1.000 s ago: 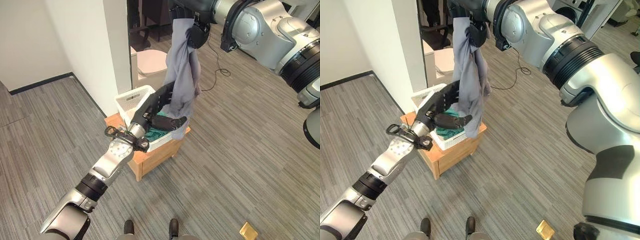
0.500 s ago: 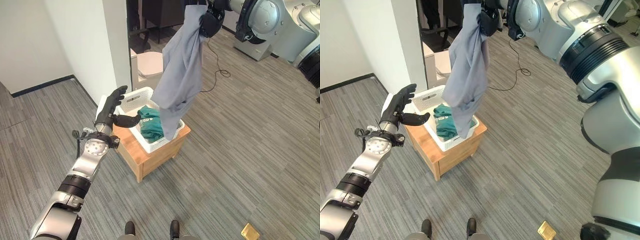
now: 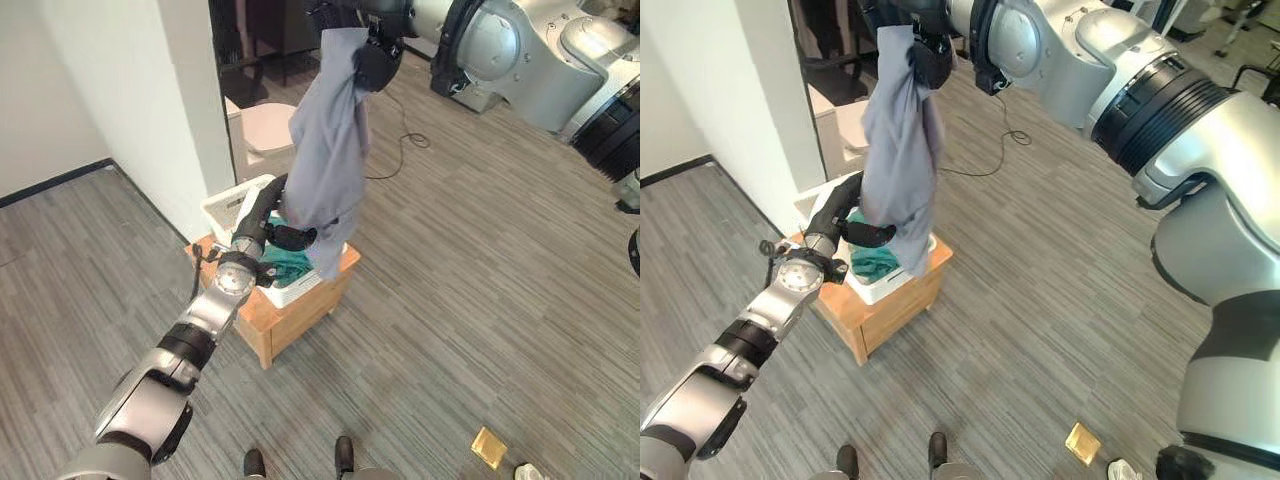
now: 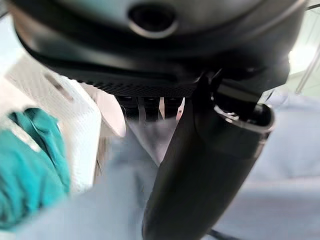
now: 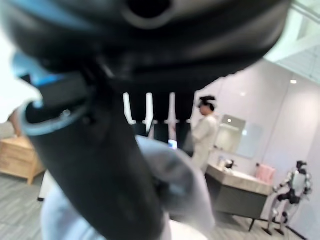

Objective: Pick up bed clothes into laundry basket.

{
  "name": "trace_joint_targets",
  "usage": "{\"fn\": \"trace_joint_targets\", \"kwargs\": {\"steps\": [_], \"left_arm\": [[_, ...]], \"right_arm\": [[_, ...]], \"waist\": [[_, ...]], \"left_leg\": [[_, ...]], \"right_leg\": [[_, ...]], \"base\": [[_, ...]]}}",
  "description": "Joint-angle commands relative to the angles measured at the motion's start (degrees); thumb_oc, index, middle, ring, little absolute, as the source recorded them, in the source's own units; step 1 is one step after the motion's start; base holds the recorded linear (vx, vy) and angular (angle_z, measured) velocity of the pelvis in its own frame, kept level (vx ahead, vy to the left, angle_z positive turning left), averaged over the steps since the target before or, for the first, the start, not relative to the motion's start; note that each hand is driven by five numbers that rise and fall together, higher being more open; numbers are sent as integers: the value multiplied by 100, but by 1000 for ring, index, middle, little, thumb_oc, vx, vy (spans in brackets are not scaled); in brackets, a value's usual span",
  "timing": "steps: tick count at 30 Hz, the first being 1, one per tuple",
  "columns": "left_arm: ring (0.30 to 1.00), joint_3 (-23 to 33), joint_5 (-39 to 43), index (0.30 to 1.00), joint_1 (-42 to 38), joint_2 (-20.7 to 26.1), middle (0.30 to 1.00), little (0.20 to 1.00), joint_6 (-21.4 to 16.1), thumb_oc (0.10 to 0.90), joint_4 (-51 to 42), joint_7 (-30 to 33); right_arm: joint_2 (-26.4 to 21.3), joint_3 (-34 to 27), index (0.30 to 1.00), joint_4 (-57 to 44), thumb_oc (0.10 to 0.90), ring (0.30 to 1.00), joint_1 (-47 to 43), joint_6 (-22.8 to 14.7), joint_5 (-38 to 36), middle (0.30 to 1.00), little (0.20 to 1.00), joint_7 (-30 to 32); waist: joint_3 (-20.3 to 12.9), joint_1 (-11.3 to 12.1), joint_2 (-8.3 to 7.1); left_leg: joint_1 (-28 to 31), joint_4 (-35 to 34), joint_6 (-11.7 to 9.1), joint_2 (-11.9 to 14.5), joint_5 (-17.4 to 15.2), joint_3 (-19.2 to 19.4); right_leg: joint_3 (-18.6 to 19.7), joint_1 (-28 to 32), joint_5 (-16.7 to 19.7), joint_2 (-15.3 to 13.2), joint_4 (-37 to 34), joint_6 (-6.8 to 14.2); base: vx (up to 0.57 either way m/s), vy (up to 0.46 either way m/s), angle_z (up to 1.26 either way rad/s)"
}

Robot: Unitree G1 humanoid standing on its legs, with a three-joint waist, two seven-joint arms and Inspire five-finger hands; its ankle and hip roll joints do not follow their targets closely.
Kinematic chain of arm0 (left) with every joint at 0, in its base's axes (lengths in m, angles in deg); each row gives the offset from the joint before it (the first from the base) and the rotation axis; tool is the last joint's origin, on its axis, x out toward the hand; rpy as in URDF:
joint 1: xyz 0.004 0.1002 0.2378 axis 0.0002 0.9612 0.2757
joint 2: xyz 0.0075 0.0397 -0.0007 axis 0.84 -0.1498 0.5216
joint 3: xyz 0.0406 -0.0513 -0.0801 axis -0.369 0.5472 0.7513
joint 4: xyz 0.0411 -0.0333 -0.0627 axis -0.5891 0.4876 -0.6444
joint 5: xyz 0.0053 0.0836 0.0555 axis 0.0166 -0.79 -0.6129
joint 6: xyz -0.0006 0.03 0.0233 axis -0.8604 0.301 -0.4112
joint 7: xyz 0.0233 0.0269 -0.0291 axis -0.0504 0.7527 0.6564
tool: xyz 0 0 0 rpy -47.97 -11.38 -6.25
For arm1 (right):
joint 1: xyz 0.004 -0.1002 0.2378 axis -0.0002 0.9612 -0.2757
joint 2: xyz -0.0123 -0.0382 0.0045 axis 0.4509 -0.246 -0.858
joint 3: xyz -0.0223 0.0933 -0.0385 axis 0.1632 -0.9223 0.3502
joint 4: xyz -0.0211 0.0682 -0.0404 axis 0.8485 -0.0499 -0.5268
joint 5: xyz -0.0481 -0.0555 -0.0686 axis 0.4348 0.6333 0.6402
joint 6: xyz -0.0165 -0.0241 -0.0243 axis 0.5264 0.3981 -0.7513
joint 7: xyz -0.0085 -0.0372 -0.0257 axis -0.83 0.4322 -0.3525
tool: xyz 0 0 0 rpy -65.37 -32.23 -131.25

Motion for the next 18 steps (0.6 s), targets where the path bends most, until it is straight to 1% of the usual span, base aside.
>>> {"fn": "trace_joint_targets", "kwargs": {"steps": [1,5,10,13,14,15,16,17,18], "left_arm": [[900,-388,155,900,-1406,-259,900,900,-614,800,373,400],[900,-557,231,900,-1849,-470,900,900,-607,800,790,460],[900,-614,349,900,-2074,-569,900,900,-626,800,953,494],[900,-646,471,900,-2061,-681,900,900,-675,800,834,442],[900,-646,778,900,-1957,-767,900,900,-734,800,704,301],[900,-648,783,900,-1954,-765,900,900,-734,800,701,297],[900,-655,1095,900,-1851,-834,900,900,-775,800,546,142],[900,-656,1102,900,-1846,-831,900,900,-774,800,542,136],[300,-676,1427,300,-1754,-902,300,300,-815,400,392,-19]], "right_arm": [[97,-67,300,837,400,300,-1184,153,-292,300,300,513],[181,-66,300,794,400,300,-1189,131,-358,300,300,551],[177,-34,300,809,400,300,-1204,120,-401,300,300,570],[130,-12,300,822,400,300,-1227,112,-435,300,300,609],[92,-33,300,817,400,300,-1217,120,-464,300,300,617],[90,-34,300,815,400,300,-1213,121,-464,300,300,617],[50,-42,300,793,400,300,-1190,127,-464,300,300,612],[48,-44,300,789,400,300,-1185,129,-463,300,300,612],[21,-64,300,777,400,300,-1149,129,-461,300,300,600]], "waist": [[-919,28,-49],[-915,-73,-12],[-899,-133,2],[-873,-144,8],[-866,-135,15],[-867,-134,14],[-858,-123,28],[-860,-123,27],[-862,-123,41]], "left_leg": [[20,1,-213,114,-457,-390],[30,1,-215,104,-467,-362],[32,1,-219,112,-458,-340],[22,1,-216,108,-454,-349],[22,1,-216,103,-458,-362],[23,1,-216,103,-459,-363],[20,1,-215,98,-454,-384],[21,1,-215,99,-455,-385],[29,1,-217,100,-454,-390]], "right_leg": [[-107,315,-670,-330,299,521],[-81,309,-662,-332,289,527],[-59,281,-646,-333,290,531],[-43,267,-644,-324,286,524],[-51,277,-644,-326,276,523],[-52,279,-644,-326,274,523],[-48,294,-652,-323,269,516],[-49,296,-653,-323,269,516],[-65,315,-661,-322,268,510]], "base": [[-7,6,-10],[-1,4,-3],[1,2,-2],[3,-5,-2],[0,0,0],[0,0,0],[0,0,0],[0,0,0],[0,0,0]]}}
